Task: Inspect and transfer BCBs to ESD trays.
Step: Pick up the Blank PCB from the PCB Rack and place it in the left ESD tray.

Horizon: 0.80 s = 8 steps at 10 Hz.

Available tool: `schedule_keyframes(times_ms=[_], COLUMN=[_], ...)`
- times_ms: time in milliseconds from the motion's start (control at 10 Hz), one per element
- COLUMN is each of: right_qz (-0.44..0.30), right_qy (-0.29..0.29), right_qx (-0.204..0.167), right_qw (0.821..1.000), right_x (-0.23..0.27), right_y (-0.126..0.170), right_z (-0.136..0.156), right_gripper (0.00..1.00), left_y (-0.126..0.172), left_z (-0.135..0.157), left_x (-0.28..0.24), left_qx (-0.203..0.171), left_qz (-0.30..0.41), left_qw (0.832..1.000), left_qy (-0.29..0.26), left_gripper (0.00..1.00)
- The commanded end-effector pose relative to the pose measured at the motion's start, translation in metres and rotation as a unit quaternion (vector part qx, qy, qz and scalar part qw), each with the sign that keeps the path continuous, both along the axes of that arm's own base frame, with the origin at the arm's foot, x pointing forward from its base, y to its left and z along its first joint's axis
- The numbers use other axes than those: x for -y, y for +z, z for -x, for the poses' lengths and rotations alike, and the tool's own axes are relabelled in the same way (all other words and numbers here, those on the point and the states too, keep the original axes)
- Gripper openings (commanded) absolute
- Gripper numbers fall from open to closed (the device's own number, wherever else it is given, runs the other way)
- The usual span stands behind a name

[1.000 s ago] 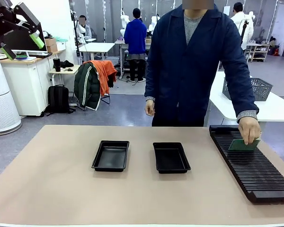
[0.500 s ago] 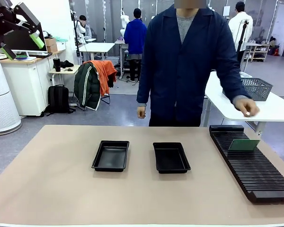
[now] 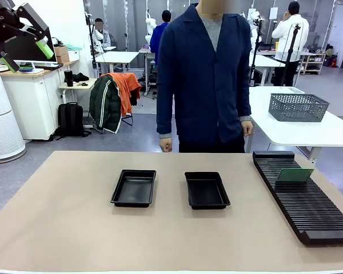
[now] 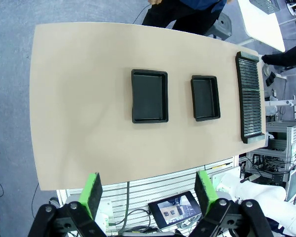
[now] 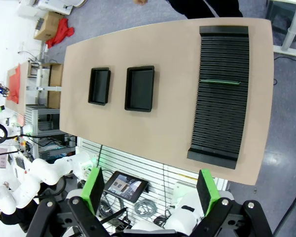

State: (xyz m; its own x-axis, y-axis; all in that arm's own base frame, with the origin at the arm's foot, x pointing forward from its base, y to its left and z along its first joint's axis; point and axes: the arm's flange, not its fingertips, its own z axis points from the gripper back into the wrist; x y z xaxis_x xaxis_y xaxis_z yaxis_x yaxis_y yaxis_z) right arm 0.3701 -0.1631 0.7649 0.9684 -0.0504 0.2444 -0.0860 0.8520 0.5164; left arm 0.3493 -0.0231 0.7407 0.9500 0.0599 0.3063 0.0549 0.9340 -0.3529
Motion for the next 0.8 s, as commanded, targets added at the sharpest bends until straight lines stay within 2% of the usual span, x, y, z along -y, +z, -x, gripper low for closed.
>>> schedule_keyframes(times_ms=[0, 100, 200, 400, 600, 700], right_qz=[0.093, 0.13, 0.174, 0.255, 0.292, 0.314], right_qy=[0.042, 0.09, 0.121, 0.231, 0.312, 0.356], right_qx=[0.046, 0.074, 0.078, 0.125, 0.141, 0.166], right_qw=[0.994, 0.985, 0.974, 0.931, 0.893, 0.864], right_x=[-0.017, -0.021, -0.025, -0.031, -0.036, -0.043], right_y=[-0.009, -0.02, -0.034, -0.063, -0.095, -0.112], right_z=[-0.015, -0.022, -0.028, -0.038, -0.054, -0.063], right_gripper=[1.0, 1.0, 1.0, 1.0, 1.0, 1.0], left_y=[0.0, 0.0, 0.0, 0.0, 0.0, 0.0], left_z=[0.001, 0.001, 0.001, 0.001, 0.001, 0.001], left_x=[-0.001, -0.001, -0.001, -0.001, -0.001, -0.001], left_qx=[0.001, 0.001, 0.001, 0.001, 0.001, 0.001], left_qz=[-0.007, -0.007, -0.007, -0.007, -0.007, -0.007], left_qw=[1.0, 1.0, 1.0, 1.0, 1.0, 1.0], left_qy=[0.001, 0.001, 0.001, 0.001, 0.001, 0.001], left_gripper=[1.0, 1.0, 1.0, 1.0, 1.0, 1.0])
